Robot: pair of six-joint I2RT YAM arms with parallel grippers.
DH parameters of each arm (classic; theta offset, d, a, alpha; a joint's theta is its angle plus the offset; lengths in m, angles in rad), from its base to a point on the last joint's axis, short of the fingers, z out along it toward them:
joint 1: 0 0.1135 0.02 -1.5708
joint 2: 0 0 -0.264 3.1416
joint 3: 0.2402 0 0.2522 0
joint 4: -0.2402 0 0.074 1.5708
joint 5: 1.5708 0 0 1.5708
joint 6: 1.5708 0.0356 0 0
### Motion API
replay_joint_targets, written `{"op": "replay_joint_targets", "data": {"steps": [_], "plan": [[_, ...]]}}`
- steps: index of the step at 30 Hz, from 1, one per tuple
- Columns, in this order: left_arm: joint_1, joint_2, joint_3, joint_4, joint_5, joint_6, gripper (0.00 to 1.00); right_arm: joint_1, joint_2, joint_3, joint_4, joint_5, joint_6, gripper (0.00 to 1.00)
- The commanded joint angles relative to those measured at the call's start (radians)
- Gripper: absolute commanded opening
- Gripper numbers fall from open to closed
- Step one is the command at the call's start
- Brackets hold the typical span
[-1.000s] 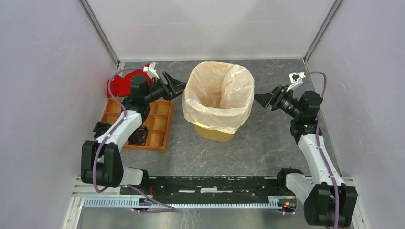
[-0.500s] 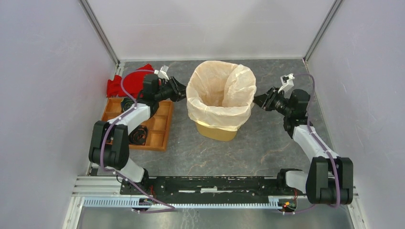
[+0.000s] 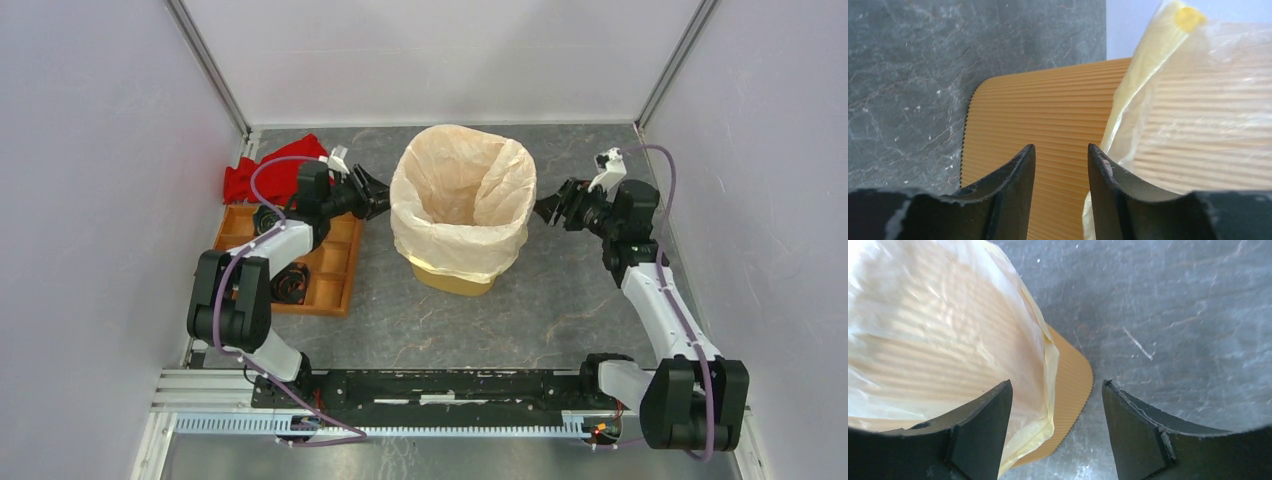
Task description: Put the trash bags into the trash bin
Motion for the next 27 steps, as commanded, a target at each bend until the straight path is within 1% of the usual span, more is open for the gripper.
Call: {"op": "replay_joint_targets", "data": {"steps": [1, 4, 7, 8, 10, 11, 12, 13, 14, 16, 18, 21, 23, 24, 27], "plan": [[0.004, -0.029, 0.072, 0.007, 0.023, -0.017, 0.51, -0.014, 0.031, 0.054, -0.037, -0.001, -0.052, 0.73], [-0.020, -0.033, 0.046, 0.007, 0.018, -0.004, 0.53, -0.004, 0.056, -0.027, 0.123, -0.095, 0.034, 0.73], [-0.056, -0.018, 0.006, 0.032, 0.015, -0.004, 0.55, 0.025, 0.086, -0.077, 0.225, -0.110, 0.053, 0.73], [-0.067, -0.007, -0.015, 0.053, 0.015, -0.014, 0.54, 0.027, 0.108, -0.097, 0.283, -0.129, 0.071, 0.73], [-0.083, 0.011, -0.033, 0.073, -0.006, -0.021, 0.46, 0.057, 0.150, -0.134, 0.411, -0.171, 0.121, 0.71], [-0.085, 0.019, -0.041, 0.074, -0.016, -0.020, 0.42, 0.057, 0.165, -0.161, 0.484, -0.173, 0.157, 0.64], [-0.085, 0.027, -0.047, 0.078, -0.023, -0.022, 0.37, 0.049, 0.182, -0.176, 0.525, -0.166, 0.195, 0.51], [-0.083, 0.033, -0.052, 0.082, -0.024, -0.025, 0.32, 0.039, 0.196, -0.198, 0.573, -0.165, 0.264, 0.34], [-0.083, 0.033, -0.058, 0.091, -0.022, -0.033, 0.29, 0.004, 0.207, -0.229, 0.661, -0.178, 0.354, 0.26], [-0.081, 0.028, -0.074, 0.124, -0.019, -0.059, 0.25, -0.022, 0.237, -0.299, 0.936, -0.215, 0.606, 0.12], [-0.081, 0.021, -0.074, 0.136, -0.015, -0.073, 0.21, -0.023, 0.275, -0.326, 1.096, -0.241, 0.806, 0.05], [-0.080, 0.015, -0.078, 0.155, -0.021, -0.097, 0.18, -0.028, 0.338, -0.412, 1.485, -0.196, 1.154, 0.05], [-0.077, 0.021, -0.102, 0.231, -0.014, -0.153, 0.17, -0.028, 0.410, -0.437, 1.725, -0.146, 1.318, 0.09], [-0.077, 0.025, -0.112, 0.259, -0.014, -0.175, 0.16, -0.029, 0.445, -0.438, 1.793, -0.126, 1.364, 0.10], [-0.077, 0.023, -0.136, 0.306, -0.019, -0.212, 0.14, -0.030, 0.517, -0.435, 1.878, -0.112, 1.409, 0.15]]}}
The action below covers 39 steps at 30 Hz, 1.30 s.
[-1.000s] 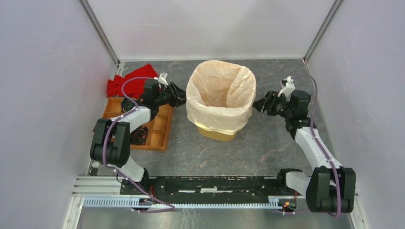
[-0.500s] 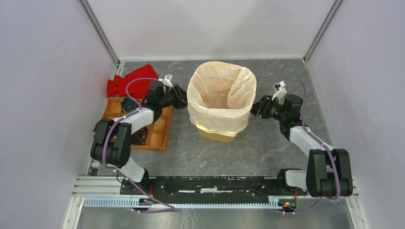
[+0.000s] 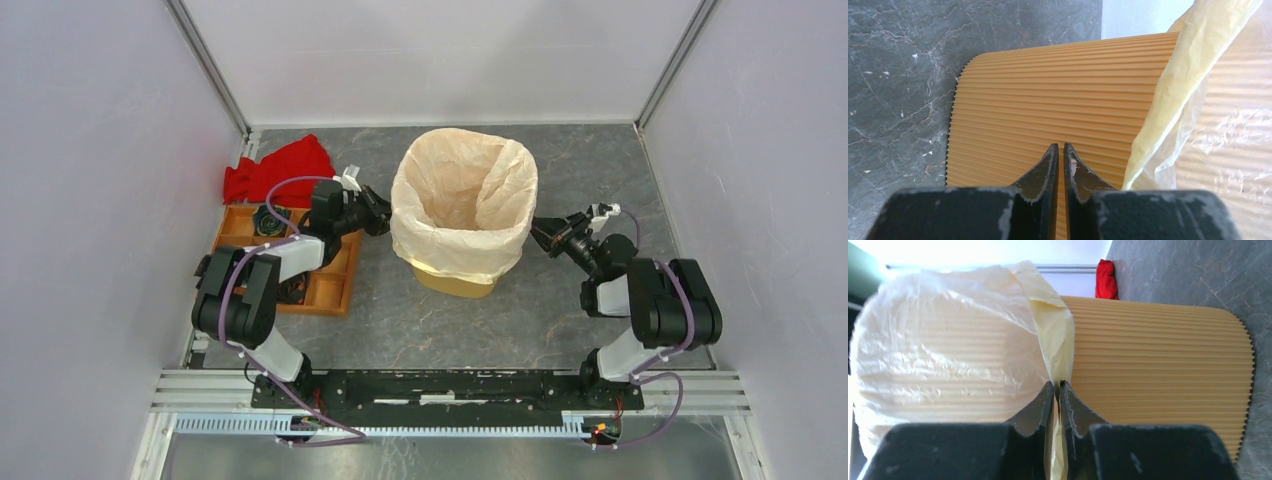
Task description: Put the trash bags into the trash bin
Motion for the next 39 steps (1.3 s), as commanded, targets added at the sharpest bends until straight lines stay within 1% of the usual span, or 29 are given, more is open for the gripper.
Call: {"op": "replay_joint_targets", "data": {"steps": [1, 3, 4, 5, 7, 8, 9, 10, 12, 13, 15, 17, 18, 20, 21, 23, 24, 26, 27, 28, 30, 31, 33, 34, 35, 36, 37, 38, 39], "plan": [[-0.002, -0.010, -0.032, 0.137, 0.009, -0.105, 0.13, -0.007, 0.079, -0.024, 0.577, 0.056, 0.265, 0.18], [0.002, -0.021, -0.039, 0.141, 0.010, -0.108, 0.13, -0.011, 0.065, -0.031, 0.555, 0.042, 0.196, 0.29], [0.004, -0.028, -0.041, 0.141, 0.011, -0.104, 0.13, -0.013, 0.035, -0.017, 0.459, 0.011, 0.098, 0.36], [0.004, -0.036, -0.037, 0.131, 0.011, -0.091, 0.14, -0.015, -0.003, 0.001, 0.321, -0.019, -0.014, 0.42], [0.005, -0.046, -0.009, 0.067, -0.004, -0.035, 0.18, -0.014, -0.109, 0.063, -0.081, -0.032, -0.323, 0.55], [0.005, -0.050, 0.007, 0.024, -0.014, -0.005, 0.20, -0.015, -0.162, 0.101, -0.271, -0.007, -0.471, 0.60], [0.005, -0.051, 0.025, -0.011, -0.025, 0.022, 0.24, -0.014, -0.197, 0.126, -0.386, 0.019, -0.580, 0.63], [0.005, -0.050, 0.041, -0.043, -0.036, 0.042, 0.30, -0.015, -0.228, 0.164, -0.504, 0.050, -0.655, 0.66], [0.005, -0.034, 0.074, -0.067, -0.055, 0.063, 0.42, -0.012, -0.245, 0.236, -0.652, 0.092, -0.795, 0.70], [0.005, -0.017, 0.094, -0.074, -0.054, 0.067, 0.46, -0.013, -0.231, 0.277, -0.707, 0.092, -0.832, 0.72], [0.003, 0.033, 0.143, -0.076, -0.041, 0.061, 0.51, -0.006, -0.186, 0.351, -0.789, 0.078, -0.909, 0.72], [-0.007, 0.068, 0.187, -0.076, -0.038, 0.052, 0.51, 0.006, -0.153, 0.391, -0.832, 0.069, -0.941, 0.70], [-0.016, 0.084, 0.207, -0.076, -0.039, 0.050, 0.51, 0.013, -0.150, 0.391, -0.829, 0.069, -0.934, 0.63], [-0.041, 0.119, 0.259, -0.093, -0.042, 0.055, 0.50, 0.035, -0.164, 0.366, -0.805, 0.091, -0.915, 0.56], [-0.056, 0.138, 0.285, -0.107, -0.046, 0.064, 0.49, 0.045, -0.170, 0.357, -0.808, 0.111, -0.913, 0.51], [-0.078, 0.177, 0.330, -0.129, -0.066, 0.081, 0.44, 0.051, -0.173, 0.348, -0.842, 0.174, -0.907, 0.35], [-0.084, 0.195, 0.343, -0.141, -0.074, 0.087, 0.42, 0.052, -0.170, 0.343, -0.864, 0.191, -0.903, 0.31], [-0.086, 0.220, 0.366, -0.171, -0.079, 0.107, 0.41, 0.051, -0.186, 0.340, -0.918, 0.206, -0.929, 0.30], [-0.086, 0.222, 0.379, -0.194, -0.087, 0.134, 0.41, 0.051, -0.214, 0.337, -0.965, 0.237, -0.958, 0.30], [-0.086, 0.217, 0.396, -0.258, -0.111, 0.169, 0.43, 0.052, -0.247, 0.337, -1.011, 0.267, -0.986, 0.31], [-0.083, 0.191, 0.433, -0.377, -0.176, 0.259, 0.50, 0.052, -0.311, 0.367, -1.126, 0.316, -1.077, 0.33], [-0.077, 0.169, 0.442, -0.418, -0.207, 0.288, 0.58, 0.052, -0.338, 0.384, -1.182, 0.340, -1.113, 0.35], [-0.054, 0.101, 0.418, -0.427, -0.206, 0.283, 0.72, 0.051, -0.409, 0.406, -1.263, 0.373, -1.172, 0.50], [-0.035, 0.069, 0.397, -0.415, -0.183, 0.264, 0.84, 0.051, -0.434, 0.413, -1.294, 0.384, -1.196, 0.55], [-0.015, 0.038, 0.379, -0.421, -0.169, 0.253, 0.93, 0.051, -0.457, 0.421, -1.323, 0.395, -1.210, 0.59], [0.010, -0.001, 0.366, -0.447, -0.177, 0.256, 0.99, 0.051, -0.477, 0.427, -1.338, 0.399, -1.221, 0.62], [0.028, -0.040, 0.353, -0.479, -0.203, 0.268, 1.00, 0.051, -0.491, 0.430, -1.365, 0.403, -1.233, 0.65], [0.042, -0.080, 0.345, -0.541, -0.253, 0.302, 1.00, 0.051, -0.502, 0.436, -1.389, 0.414, -1.247, 0.69], [0.052, -0.122, 0.344, -0.599, -0.310, 0.336, 1.00, 0.082, -0.509, 0.445, -1.411, 0.427, -1.261, 0.72]]}}
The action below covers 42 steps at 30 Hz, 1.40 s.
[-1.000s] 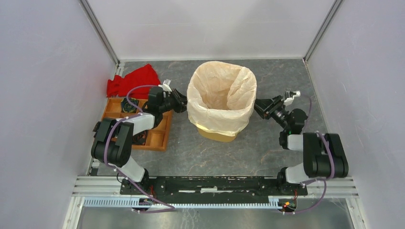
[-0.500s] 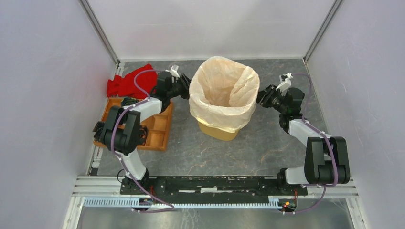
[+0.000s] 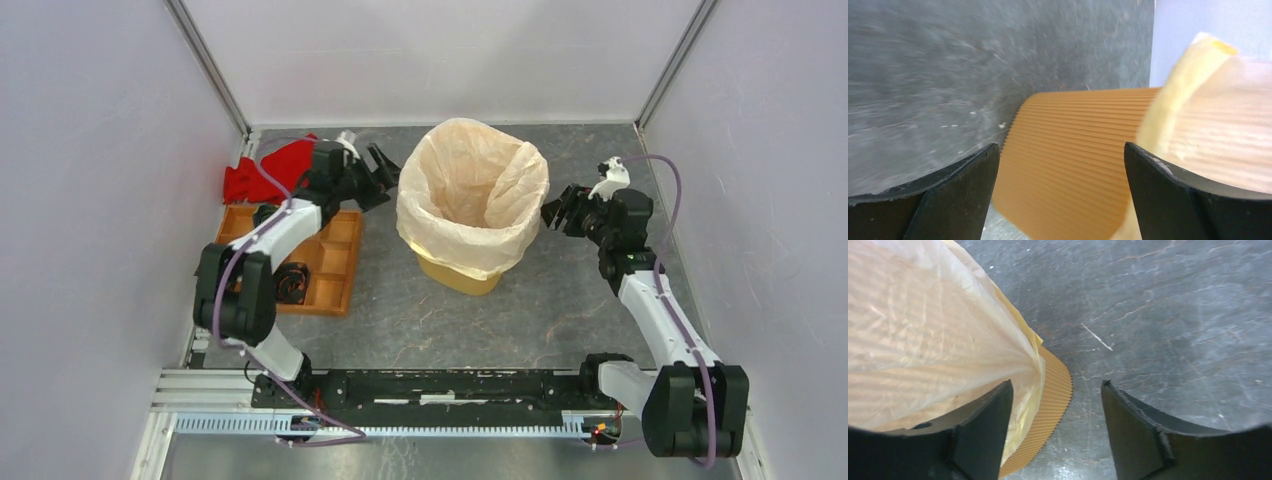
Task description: Put the trash bags into the trash bin
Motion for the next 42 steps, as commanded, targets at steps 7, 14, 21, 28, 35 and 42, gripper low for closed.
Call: {"op": "replay_joint_targets", "data": {"steps": [7, 14, 21, 28, 35, 42], "plan": [[0.072, -0.476, -0.141, -0.318, -0.314, 0.184, 1.00, 0.149, -0.086, 0.081, -0.220, 0.168, -0.179, 0.79], [0.069, -0.741, -0.335, -0.358, -0.234, 0.164, 0.99, 0.455, -0.204, 0.016, -0.138, 0.269, -0.002, 0.79], [0.062, -0.897, -0.421, -0.384, -0.201, 0.119, 0.97, 0.807, -0.252, -0.005, -0.057, 0.274, 0.020, 0.80], [0.060, -0.794, -0.429, -0.291, -0.161, 0.077, 0.96, 0.704, -0.386, 0.093, -0.459, 0.621, -0.125, 0.93], [0.004, -0.537, -0.324, -0.142, -0.152, 0.054, 0.94, 0.315, -0.281, 0.135, -0.466, 0.570, -0.218, 0.90], [-0.005, -0.386, -0.194, -0.140, -0.189, 0.112, 0.93, 0.188, 0.068, 0.268, -0.212, 0.368, -0.201, 0.89]]}}
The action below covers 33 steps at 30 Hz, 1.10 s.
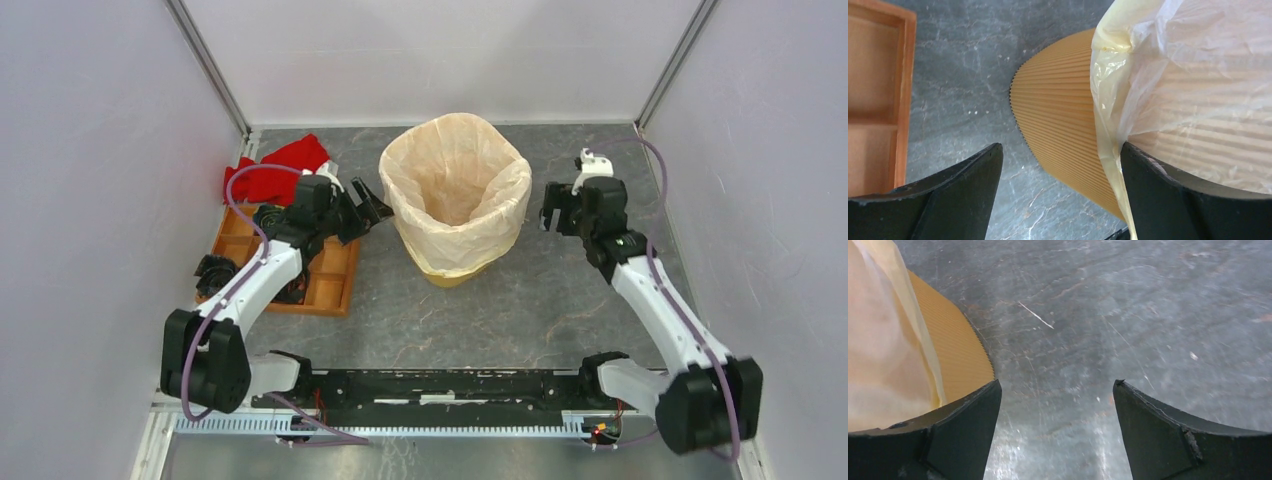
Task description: Put the trash bags into the trash bin
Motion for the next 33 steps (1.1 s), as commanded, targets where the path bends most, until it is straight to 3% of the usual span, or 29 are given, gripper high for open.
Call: {"op": "replay_joint_targets", "data": {"steps": [1, 7, 12, 16, 19, 23, 27, 33], "plan": [[-0.005, 0.062, 0.115, 0.070, -0.003, 0.037, 0.93, -0.020, 0.164, 0.108, 0.218, -0.151, -0.016, 0.89], [-0.013, 0.225, 0.250, 0.079, 0.063, 0.041, 0.93, 0.010, 0.233, 0.088, 0.422, -0.358, 0.026, 0.89], [-0.027, 0.340, 0.358, 0.078, 0.075, 0.058, 0.93, 0.149, 0.116, -0.079, 0.511, -0.484, 0.170, 0.89], [-0.025, 0.383, 0.421, 0.018, 0.050, 0.117, 0.93, 0.149, -0.027, -0.180, 0.434, -0.425, 0.188, 0.90], [-0.017, 0.360, 0.412, -0.021, 0.008, 0.164, 0.93, 0.052, -0.077, -0.173, 0.297, -0.374, 0.105, 0.90], [0.023, 0.273, 0.336, -0.053, -0.020, 0.193, 0.94, -0.094, -0.105, -0.205, 0.259, -0.568, 0.100, 0.89], [0.077, 0.170, 0.254, -0.092, -0.029, 0.216, 0.94, -0.133, -0.138, -0.259, 0.273, -0.773, 0.174, 0.88], [0.152, 0.032, 0.149, -0.105, 0.089, 0.191, 0.96, -0.167, -0.224, -0.255, 0.192, -0.838, 0.173, 0.89]]}}
